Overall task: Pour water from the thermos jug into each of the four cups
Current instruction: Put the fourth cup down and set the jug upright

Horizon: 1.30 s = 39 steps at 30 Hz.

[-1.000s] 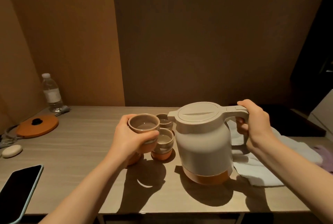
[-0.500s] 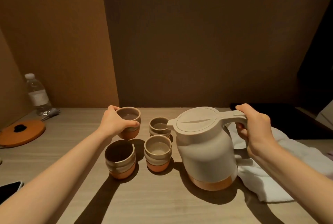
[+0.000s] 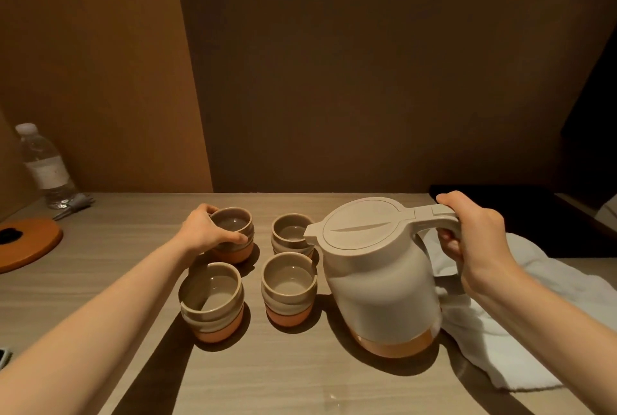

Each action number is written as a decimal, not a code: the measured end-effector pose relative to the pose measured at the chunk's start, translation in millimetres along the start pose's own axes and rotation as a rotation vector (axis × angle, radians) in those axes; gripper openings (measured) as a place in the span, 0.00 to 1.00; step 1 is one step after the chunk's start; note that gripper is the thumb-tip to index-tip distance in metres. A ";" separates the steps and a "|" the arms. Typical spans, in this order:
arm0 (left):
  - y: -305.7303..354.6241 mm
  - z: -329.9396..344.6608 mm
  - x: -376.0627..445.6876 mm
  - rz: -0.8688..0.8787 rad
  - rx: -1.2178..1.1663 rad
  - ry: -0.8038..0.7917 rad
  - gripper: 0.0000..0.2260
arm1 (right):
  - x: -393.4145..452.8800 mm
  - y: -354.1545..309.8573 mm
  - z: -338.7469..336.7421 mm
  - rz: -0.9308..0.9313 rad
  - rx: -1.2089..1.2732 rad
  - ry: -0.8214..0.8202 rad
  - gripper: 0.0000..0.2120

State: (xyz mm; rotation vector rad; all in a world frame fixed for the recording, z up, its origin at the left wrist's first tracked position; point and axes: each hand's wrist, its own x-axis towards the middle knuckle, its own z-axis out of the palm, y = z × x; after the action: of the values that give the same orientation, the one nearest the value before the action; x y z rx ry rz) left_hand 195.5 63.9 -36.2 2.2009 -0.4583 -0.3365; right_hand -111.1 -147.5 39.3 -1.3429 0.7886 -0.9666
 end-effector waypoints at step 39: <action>107.0 78.5 -167.5 0.330 -0.408 -0.369 0.36 | -14.8 0.1 -31.5 -0.001 0.059 0.070 0.18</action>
State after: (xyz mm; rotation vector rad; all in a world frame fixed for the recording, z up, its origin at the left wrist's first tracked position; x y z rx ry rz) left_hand -7.6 20.6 14.0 1.6353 -0.8599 -0.5998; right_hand -145.6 -147.4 35.3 -1.2641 0.8060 -1.0341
